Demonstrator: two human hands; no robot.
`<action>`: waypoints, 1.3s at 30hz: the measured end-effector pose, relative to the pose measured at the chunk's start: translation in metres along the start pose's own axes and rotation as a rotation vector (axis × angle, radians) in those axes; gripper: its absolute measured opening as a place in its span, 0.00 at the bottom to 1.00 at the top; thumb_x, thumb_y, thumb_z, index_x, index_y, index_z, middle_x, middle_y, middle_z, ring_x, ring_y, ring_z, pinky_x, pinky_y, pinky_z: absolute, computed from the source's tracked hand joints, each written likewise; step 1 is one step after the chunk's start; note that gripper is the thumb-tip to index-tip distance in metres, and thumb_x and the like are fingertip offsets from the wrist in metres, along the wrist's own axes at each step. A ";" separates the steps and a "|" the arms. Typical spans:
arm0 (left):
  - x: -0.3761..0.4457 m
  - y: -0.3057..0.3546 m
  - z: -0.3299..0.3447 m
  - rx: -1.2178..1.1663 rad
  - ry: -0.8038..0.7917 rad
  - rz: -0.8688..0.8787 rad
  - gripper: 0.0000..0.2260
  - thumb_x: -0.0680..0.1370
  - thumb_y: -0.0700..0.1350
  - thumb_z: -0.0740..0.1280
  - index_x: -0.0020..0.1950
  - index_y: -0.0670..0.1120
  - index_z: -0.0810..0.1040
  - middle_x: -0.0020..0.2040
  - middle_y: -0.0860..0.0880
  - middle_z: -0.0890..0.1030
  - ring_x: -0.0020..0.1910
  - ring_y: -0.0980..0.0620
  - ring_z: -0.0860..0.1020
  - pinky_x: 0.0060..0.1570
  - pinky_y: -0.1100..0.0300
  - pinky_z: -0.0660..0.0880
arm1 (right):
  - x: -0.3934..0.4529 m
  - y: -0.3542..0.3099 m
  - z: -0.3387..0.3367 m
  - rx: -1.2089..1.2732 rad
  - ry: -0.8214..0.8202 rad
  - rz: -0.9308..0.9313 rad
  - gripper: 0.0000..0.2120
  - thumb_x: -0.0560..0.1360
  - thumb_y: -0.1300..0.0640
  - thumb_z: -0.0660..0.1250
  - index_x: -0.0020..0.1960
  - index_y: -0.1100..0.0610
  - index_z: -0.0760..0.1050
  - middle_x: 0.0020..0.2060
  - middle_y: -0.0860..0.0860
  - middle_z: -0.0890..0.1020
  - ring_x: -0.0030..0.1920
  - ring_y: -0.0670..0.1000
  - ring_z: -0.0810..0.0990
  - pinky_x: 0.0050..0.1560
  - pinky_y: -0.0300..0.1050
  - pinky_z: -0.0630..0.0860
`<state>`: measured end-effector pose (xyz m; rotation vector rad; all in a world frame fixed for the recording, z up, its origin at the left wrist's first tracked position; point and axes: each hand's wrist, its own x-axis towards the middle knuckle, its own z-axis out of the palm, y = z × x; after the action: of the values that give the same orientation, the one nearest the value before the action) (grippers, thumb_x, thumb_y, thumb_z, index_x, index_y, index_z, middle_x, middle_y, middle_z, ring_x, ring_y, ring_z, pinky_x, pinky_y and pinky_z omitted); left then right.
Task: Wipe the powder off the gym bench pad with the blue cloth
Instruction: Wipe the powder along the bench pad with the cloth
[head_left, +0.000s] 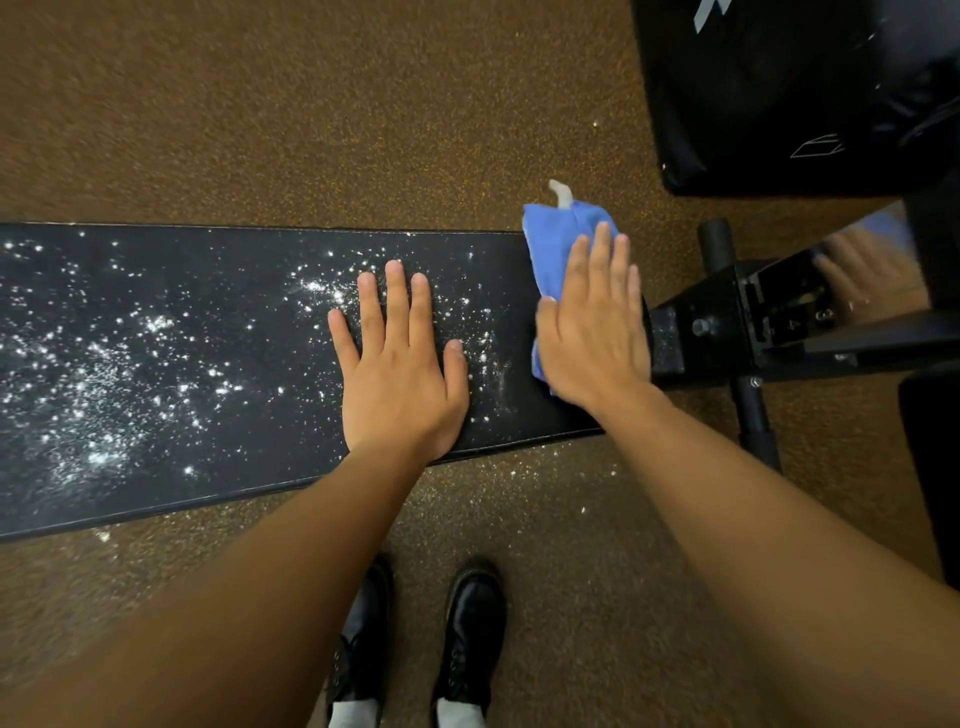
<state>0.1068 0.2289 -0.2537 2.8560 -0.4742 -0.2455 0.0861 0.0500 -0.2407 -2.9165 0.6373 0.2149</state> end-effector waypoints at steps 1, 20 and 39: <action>0.000 0.000 0.000 0.002 0.000 -0.002 0.29 0.82 0.56 0.46 0.80 0.46 0.45 0.81 0.46 0.43 0.79 0.46 0.38 0.75 0.41 0.38 | 0.006 -0.010 0.001 -0.004 -0.002 0.001 0.32 0.81 0.50 0.49 0.78 0.65 0.44 0.78 0.61 0.44 0.78 0.60 0.42 0.77 0.57 0.43; 0.002 0.000 -0.001 -0.014 0.007 0.000 0.30 0.81 0.57 0.47 0.80 0.45 0.48 0.81 0.46 0.44 0.79 0.46 0.39 0.76 0.41 0.39 | -0.038 -0.024 0.009 -0.034 -0.024 -0.260 0.32 0.81 0.47 0.42 0.78 0.64 0.43 0.78 0.61 0.44 0.78 0.59 0.40 0.77 0.55 0.41; 0.001 0.000 0.000 0.003 0.010 0.007 0.30 0.81 0.57 0.45 0.81 0.46 0.48 0.81 0.47 0.44 0.79 0.47 0.40 0.76 0.41 0.40 | -0.020 0.009 0.004 -0.027 -0.013 -0.137 0.31 0.81 0.50 0.48 0.78 0.64 0.44 0.78 0.61 0.44 0.78 0.58 0.40 0.77 0.55 0.42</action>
<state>0.1076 0.2291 -0.2540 2.8569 -0.4835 -0.2297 0.0645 0.0507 -0.2419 -2.9670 0.4343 0.2269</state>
